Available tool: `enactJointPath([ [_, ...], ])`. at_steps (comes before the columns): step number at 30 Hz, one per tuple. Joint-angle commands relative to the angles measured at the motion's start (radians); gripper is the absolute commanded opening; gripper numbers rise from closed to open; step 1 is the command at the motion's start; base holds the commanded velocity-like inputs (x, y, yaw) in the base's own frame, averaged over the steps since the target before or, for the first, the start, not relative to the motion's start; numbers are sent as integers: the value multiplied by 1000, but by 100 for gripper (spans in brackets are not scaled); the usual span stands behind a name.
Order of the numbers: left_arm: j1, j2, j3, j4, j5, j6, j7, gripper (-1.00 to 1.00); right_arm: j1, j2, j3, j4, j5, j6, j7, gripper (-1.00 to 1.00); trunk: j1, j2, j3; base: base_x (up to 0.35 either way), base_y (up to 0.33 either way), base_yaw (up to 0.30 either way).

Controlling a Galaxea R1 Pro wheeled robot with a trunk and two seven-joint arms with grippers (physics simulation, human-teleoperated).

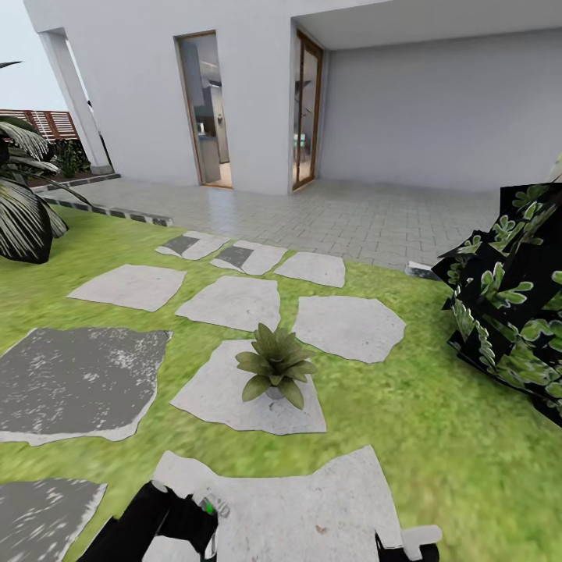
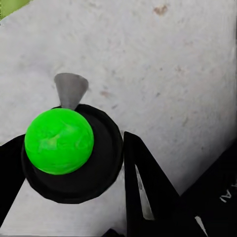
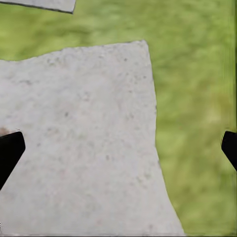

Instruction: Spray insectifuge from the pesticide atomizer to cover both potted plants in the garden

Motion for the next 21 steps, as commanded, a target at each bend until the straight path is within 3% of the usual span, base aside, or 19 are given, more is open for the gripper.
enactJointPath([
  [1, 0, 2, 12, -1, 7, 15, -4, -100, 5, 0, 8, 1, -1, -4, -11, 100, 0, 0, -1, 0, 0, 0],
  [2, 0, 2, 19, 0, 10, 19, -4, -100, 7, 0, 8, 1, -4, -6, -11, 100, 0, 0, -1, 0, 0, 0],
  [3, -6, 6, 58, 2, 17, 54, -4, -100, 13, 0, 8, 1, -11, -12, -12, 100, 0, 0, -1, 0, 0, 0],
  [5, -11, 5, 71, 3, 17, 131, -5, -100, 15, 0, 8, 1, -12, -13, -12, 100, 0, 0, -1, 0, 0, 0],
  [10, -21, -7, 72, -8, 16, 259, -6, -100, 16, 0, 8, 1, -13, -13, -12, 100, 0, 0, -1, 0, 0, 0],
  [17, -106, -13, 70, -12, 13, 420, -9, -100, 23, 0, 9, 2, -13, -13, -12, 100, 0, 0, -1, 0, 0, 0],
  [21, -142, -14, 68, -13, 14, 474, -9, -100, 23, 1, 9, 2, -13, -12, -12, 100, 0, 0, -1, 0, 0, 0],
])
